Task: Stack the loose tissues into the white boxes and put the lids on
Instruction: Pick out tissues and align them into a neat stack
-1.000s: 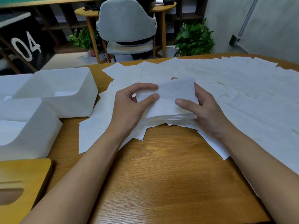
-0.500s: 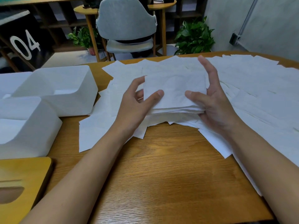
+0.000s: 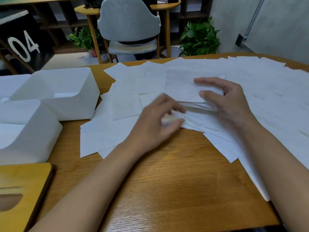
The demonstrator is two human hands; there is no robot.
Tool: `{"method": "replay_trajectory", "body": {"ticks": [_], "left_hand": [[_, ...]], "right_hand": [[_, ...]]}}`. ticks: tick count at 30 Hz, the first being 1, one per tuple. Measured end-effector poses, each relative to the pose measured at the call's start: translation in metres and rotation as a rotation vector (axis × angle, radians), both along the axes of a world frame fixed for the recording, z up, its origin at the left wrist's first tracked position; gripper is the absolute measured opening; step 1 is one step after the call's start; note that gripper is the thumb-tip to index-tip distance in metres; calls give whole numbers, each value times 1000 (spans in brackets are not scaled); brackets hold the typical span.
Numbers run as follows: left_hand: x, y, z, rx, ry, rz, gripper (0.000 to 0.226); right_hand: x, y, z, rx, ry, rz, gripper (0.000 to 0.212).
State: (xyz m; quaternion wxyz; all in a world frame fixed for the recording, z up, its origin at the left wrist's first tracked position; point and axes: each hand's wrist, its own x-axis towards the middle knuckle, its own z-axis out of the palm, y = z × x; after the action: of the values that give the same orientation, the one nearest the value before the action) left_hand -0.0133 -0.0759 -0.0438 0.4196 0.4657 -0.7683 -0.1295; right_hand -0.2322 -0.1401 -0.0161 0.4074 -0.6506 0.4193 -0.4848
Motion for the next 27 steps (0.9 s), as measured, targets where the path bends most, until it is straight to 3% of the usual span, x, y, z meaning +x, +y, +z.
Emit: {"method": "replay_trajectory", "body": {"ticks": [4,10,15,22,27], "left_hand": [[-22,6,-12,77,-263,-238,24],[-35,7,-14,33,-378,-323,30],[-30,10,-3,103,-320,-292,26],[-22,14,3,144,-348,-185,52],[-24,14,1,278,-215,-317,27]], "right_hand": [[0,-1,-1,12,-18,-19,32],[2,0,-3,7,-26,-25,33],[2,-2,-5,15,-31,-13,33],[4,0,-7,34,-27,-12,35],[5,-1,-7,47,-11,-13,35]]}}
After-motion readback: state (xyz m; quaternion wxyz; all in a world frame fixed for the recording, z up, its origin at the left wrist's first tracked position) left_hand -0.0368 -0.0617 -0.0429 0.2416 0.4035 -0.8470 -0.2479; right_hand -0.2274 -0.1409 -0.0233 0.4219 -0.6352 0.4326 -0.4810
